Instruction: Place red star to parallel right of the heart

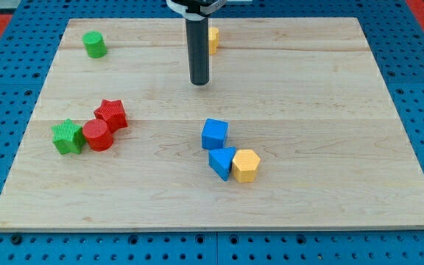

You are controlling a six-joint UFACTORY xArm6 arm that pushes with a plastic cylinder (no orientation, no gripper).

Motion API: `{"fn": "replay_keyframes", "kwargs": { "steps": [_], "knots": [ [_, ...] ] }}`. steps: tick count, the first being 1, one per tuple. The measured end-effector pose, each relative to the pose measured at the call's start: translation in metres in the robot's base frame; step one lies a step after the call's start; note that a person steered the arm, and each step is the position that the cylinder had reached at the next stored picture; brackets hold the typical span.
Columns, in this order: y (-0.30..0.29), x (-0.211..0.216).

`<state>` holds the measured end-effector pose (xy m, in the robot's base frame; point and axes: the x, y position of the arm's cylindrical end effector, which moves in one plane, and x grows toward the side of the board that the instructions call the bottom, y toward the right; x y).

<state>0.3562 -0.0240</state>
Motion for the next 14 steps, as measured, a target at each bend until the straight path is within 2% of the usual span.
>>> {"fn": "replay_keyframes", "kwargs": {
  "steps": [1, 3, 4, 5, 6, 7, 8, 9, 11, 12, 13, 14],
  "knots": [
    [-0.049, 0.039],
    [-0.067, 0.117],
    [-0.101, 0.151],
    [-0.123, 0.222],
    [-0.258, 0.221],
    [-0.28, 0.198],
    [-0.268, 0.129],
    [-0.244, 0.109],
    [-0.107, 0.096],
    [-0.113, 0.065],
    [-0.219, 0.062],
    [-0.177, 0.047]
  ]
}}
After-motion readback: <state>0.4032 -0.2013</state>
